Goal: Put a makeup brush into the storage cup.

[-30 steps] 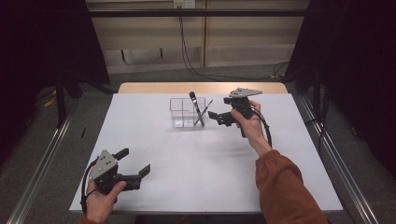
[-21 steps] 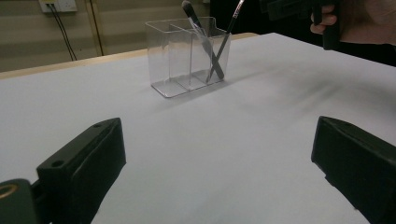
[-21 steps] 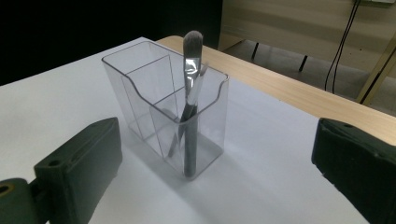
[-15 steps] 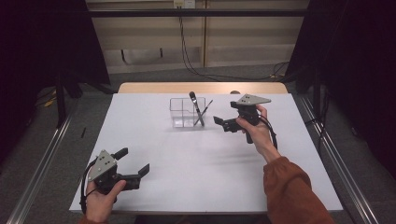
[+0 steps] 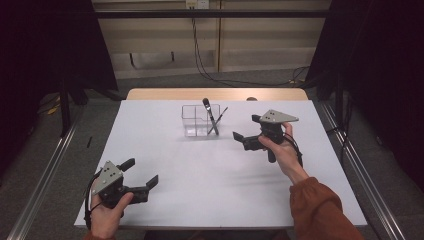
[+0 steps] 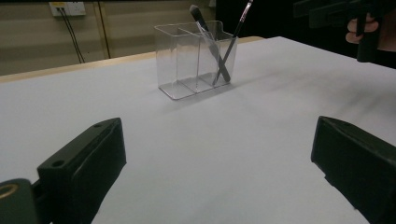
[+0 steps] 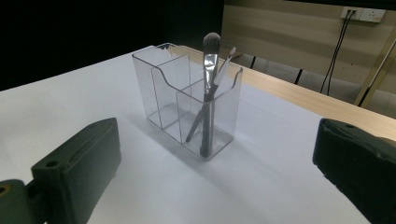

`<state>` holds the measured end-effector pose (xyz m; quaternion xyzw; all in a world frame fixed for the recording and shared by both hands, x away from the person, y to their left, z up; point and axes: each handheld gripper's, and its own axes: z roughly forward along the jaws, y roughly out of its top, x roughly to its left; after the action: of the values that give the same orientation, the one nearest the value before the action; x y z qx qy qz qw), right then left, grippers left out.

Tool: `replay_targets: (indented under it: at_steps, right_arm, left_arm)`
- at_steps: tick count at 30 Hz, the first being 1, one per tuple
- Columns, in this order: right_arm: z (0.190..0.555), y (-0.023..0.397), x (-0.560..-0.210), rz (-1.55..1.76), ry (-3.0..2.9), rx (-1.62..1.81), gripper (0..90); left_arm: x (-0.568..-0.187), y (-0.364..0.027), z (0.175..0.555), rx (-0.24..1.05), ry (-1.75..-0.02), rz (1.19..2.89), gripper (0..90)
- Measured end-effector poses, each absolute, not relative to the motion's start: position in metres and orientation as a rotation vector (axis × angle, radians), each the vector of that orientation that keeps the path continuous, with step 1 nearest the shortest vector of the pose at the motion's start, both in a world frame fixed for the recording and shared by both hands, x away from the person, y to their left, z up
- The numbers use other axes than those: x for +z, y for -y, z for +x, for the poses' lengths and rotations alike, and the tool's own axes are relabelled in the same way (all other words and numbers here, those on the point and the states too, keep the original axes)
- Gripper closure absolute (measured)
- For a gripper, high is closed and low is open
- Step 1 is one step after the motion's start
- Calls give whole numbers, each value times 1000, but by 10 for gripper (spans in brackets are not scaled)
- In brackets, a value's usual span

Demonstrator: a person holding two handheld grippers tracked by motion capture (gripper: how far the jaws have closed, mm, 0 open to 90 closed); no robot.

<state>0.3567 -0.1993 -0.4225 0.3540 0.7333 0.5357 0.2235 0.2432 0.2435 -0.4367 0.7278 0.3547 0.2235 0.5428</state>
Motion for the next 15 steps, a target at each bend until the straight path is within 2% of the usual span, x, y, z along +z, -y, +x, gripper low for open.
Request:
replay_targets:
  at_steps: [15]
  right_arm:
    - [328,224,-427,1046,-1941,1485,0]
  left_arm:
    - [-436,-244,242,528,-835,1727,31]
